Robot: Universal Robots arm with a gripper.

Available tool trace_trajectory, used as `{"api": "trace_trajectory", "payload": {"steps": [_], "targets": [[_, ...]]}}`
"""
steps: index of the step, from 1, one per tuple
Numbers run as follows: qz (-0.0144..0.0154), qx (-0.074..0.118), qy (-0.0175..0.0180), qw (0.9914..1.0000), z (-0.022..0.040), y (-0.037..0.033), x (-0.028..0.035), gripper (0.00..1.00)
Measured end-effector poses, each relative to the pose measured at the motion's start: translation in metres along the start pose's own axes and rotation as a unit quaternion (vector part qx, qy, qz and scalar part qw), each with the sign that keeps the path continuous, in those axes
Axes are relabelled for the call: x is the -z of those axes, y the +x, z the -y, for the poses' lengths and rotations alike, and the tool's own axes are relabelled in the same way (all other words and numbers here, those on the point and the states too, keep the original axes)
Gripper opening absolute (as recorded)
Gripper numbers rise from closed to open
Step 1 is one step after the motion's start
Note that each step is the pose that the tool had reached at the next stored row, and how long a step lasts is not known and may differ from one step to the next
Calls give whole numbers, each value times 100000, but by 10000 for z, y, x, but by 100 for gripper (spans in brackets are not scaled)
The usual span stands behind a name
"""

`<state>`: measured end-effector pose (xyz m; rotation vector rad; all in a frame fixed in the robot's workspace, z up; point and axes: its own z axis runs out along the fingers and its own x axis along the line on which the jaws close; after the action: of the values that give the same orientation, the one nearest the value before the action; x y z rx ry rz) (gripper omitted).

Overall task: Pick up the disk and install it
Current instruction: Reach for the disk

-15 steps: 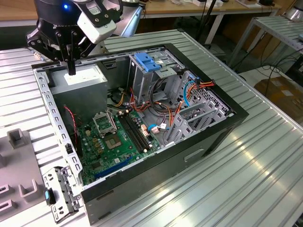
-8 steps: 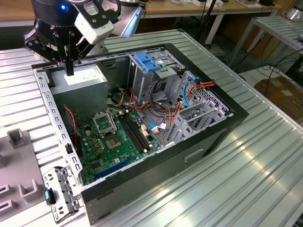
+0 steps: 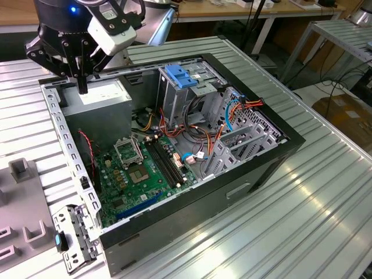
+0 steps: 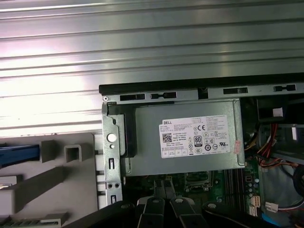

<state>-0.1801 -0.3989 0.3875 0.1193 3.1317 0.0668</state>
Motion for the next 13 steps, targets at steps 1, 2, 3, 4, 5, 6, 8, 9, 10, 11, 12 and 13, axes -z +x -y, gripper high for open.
{"api": "trace_trajectory", "payload": {"steps": [1,2,3,4,5,6,8,9,10,11,12,13], "targets": [[-2,0,-3,100000,0,5,-1,11],[-8,0,-1,100000,1,11,-1,11],[-10,0,-3,100000,1,16,-2,11],[-17,-1,-2,100000,2,23,-2,11],[-21,-3,2,100000,2,27,-2,11],[-33,-3,2,100000,3,33,-3,11],[-39,-4,1,100000,4,45,-4,11],[-45,-3,1,100000,4,55,-5,11],[-47,-4,-1,100000,5,61,-5,11],[-49,-3,0,100000,5,64,-5,11],[-53,-2,2,100000,5,69,-6,11],[-58,-4,5,100000,6,73,-6,11]]}}
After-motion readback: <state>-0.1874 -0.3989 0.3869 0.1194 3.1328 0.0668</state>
